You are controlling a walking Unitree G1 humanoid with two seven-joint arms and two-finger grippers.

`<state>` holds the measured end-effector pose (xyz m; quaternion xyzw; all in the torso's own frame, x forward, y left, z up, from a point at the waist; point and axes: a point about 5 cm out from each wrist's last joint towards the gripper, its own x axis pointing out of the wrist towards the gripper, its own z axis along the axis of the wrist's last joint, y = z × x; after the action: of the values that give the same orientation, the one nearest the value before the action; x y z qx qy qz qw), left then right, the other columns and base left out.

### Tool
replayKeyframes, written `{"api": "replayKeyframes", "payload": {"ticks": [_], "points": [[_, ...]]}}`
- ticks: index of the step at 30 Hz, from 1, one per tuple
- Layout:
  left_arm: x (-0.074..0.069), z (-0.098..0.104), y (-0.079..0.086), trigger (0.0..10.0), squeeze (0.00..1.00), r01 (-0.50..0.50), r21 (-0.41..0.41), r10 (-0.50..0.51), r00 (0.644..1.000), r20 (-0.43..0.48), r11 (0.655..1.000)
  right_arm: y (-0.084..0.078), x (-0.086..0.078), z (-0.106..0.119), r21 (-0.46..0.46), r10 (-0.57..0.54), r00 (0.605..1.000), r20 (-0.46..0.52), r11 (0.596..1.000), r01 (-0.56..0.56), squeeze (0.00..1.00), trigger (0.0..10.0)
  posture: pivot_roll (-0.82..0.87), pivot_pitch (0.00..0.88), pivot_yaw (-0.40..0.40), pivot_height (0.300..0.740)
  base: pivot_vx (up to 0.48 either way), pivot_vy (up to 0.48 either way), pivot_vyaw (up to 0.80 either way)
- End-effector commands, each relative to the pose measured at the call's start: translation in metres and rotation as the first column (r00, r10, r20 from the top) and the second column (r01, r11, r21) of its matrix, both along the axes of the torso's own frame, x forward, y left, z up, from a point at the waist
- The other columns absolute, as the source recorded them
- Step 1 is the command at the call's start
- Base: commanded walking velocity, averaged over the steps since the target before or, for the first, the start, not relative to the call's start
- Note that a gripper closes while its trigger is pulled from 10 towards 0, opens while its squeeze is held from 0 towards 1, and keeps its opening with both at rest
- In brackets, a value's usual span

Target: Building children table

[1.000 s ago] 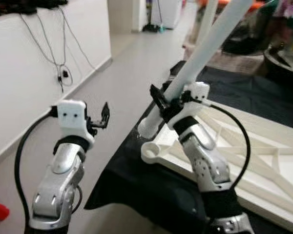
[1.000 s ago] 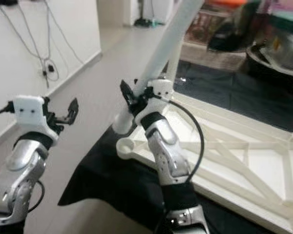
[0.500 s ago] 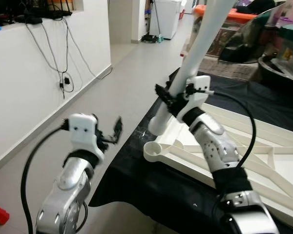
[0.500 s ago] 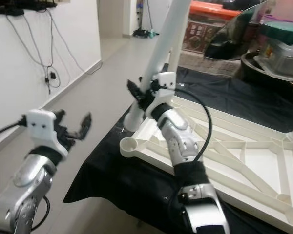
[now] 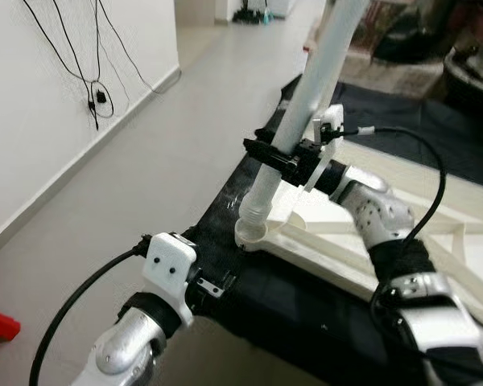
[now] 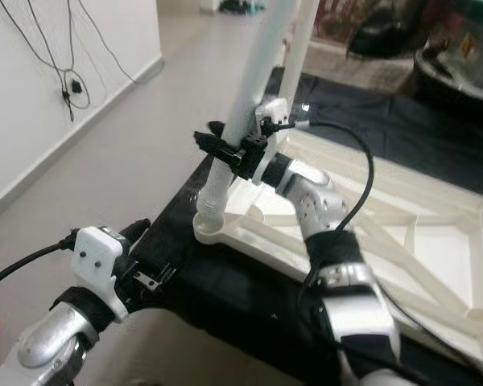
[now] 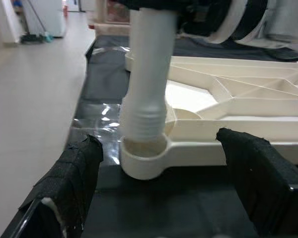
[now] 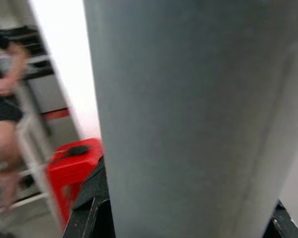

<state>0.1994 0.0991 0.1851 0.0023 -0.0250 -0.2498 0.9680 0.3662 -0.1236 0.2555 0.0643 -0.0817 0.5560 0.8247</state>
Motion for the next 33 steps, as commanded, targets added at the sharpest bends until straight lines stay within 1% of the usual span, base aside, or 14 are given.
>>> {"api": "replayKeyframes", "payload": {"ticks": [1,3,6,9,12,17,19,26,33], "points": [[-0.005,-0.002,-0.003,10.0,0.0,0.019,0.003,-0.019,1.0,-0.023,1.0,0.003,-0.004,0.003,-0.017,0.088,0.996,0.006,0.996,-0.088,0.0,10.0,0.11,0.234,-0.083,0.74,0.0,0.0,0.0],[-0.008,-0.003,-0.003,10.0,0.0,0.018,0.01,-0.018,0.999,-0.026,1.0,0.003,-0.006,0.002,-0.032,0.143,0.99,0.001,0.989,-0.143,0.0,10.0,0.11,0.244,-0.078,0.74,0.0,0.0,0.0],[-0.009,-0.004,-0.003,10.0,0.0,0.015,0.015,-0.015,1.0,-0.025,1.0,0.003,-0.005,0.001,-0.038,0.148,0.989,0.002,0.988,-0.147,0.0,10.0,0.11,0.243,-0.08,0.74,0.0,0.0,0.0],[-0.011,-0.003,-0.003,10.0,0.0,0.005,0.022,-0.004,1.0,-0.023,1.0,0.004,0.0,0.002,-0.034,0.133,0.991,0.009,0.991,-0.133,0.0,10.0,0.11,0.244,-0.082,0.74,0.0,0.0,0.0],[-0.011,-0.003,-0.003,10.0,0.0,0.005,0.022,-0.004,1.0,-0.023,1.0,0.004,0.0,0.002,-0.034,0.133,0.991,0.009,0.991,-0.133,0.0,10.0,0.11,0.244,-0.082,0.74,0.0,0.0,0.0],[-0.015,-0.003,0.0,10.0,0.0,-0.007,0.032,0.008,1.0,-0.029,0.999,0.007,0.005,0.004,-0.03,0.149,0.988,0.027,0.988,-0.148,0.0,10.0,0.13,0.24,-0.085,0.74,0.0,0.0,0.0],[-0.016,-0.003,0.0,10.0,0.0,-0.011,0.037,0.012,0.999,-0.036,0.999,0.008,0.008,0.007,-0.044,0.14,0.989,0.051,0.99,-0.138,0.0,10.0,0.13,0.239,-0.082,0.74,0.0,0.0,0.0],[-0.017,-0.003,0.0,10.0,0.0,-0.014,0.038,0.016,0.999,-0.041,0.999,0.007,0.01,0.011,-0.089,0.165,0.984,0.068,0.983,-0.159,0.0,10.0,0.13,0.254,-0.08,0.74,0.0,0.0,0.0],[-0.019,-0.003,0.001,10.0,0.0,-0.019,0.04,0.021,0.999,-0.05,0.999,0.008,0.006,0.012,-0.111,0.293,0.954,0.064,0.952,-0.285,0.0,10.0,0.13,0.271,-0.077,0.74,0.0,0.0,0.0]]}}
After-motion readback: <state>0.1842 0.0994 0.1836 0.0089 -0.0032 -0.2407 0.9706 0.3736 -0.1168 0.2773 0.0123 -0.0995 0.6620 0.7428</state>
